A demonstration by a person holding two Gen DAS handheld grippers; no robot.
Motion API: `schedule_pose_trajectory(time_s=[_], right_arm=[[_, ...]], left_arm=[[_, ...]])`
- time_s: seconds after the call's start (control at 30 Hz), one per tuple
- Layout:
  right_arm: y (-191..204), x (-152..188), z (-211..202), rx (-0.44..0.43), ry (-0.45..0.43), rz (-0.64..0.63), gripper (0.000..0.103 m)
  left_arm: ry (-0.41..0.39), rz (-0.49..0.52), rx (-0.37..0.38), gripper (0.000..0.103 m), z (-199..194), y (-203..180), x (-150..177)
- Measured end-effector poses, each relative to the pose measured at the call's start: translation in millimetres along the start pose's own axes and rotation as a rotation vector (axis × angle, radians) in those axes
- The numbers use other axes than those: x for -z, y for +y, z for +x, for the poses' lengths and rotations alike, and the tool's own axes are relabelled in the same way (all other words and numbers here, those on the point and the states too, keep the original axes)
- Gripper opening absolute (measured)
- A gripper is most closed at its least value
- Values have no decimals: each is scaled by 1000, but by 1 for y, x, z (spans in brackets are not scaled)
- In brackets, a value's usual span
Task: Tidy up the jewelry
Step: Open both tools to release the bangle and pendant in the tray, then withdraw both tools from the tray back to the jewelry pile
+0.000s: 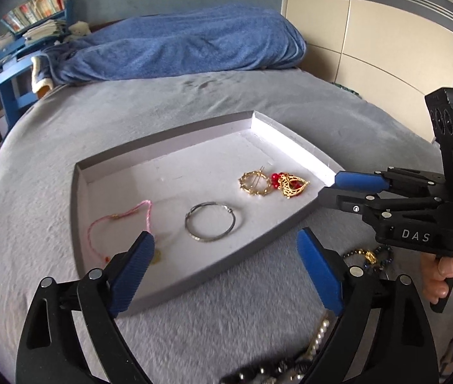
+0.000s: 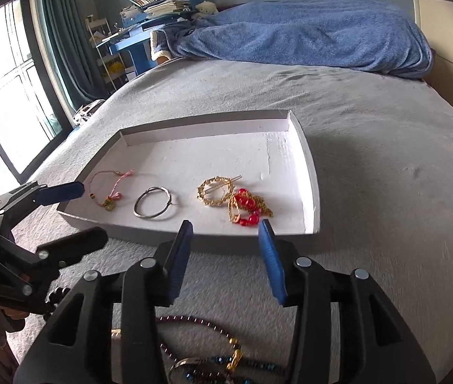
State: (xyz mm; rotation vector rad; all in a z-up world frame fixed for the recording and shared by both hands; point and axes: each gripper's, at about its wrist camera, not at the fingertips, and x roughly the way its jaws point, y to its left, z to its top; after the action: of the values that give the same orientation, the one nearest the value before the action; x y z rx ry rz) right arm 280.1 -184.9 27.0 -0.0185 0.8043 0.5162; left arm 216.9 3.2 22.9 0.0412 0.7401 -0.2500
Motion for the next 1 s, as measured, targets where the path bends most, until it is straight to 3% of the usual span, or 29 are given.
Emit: schedule_pose_trajectory(time_s=[0.43,0.57,1.0], right_arm=[[-1,34,-32,24,-41,21,47],[-2,47,-44,51,-59,21,54],[1,90,-73,115,-93,18,62]], left_arm=[[-15,-64,-15,91,-33,13,36],[-9,-96,-26,91,-39,21,49],[9,-152,-59,91,-59,27,91]])
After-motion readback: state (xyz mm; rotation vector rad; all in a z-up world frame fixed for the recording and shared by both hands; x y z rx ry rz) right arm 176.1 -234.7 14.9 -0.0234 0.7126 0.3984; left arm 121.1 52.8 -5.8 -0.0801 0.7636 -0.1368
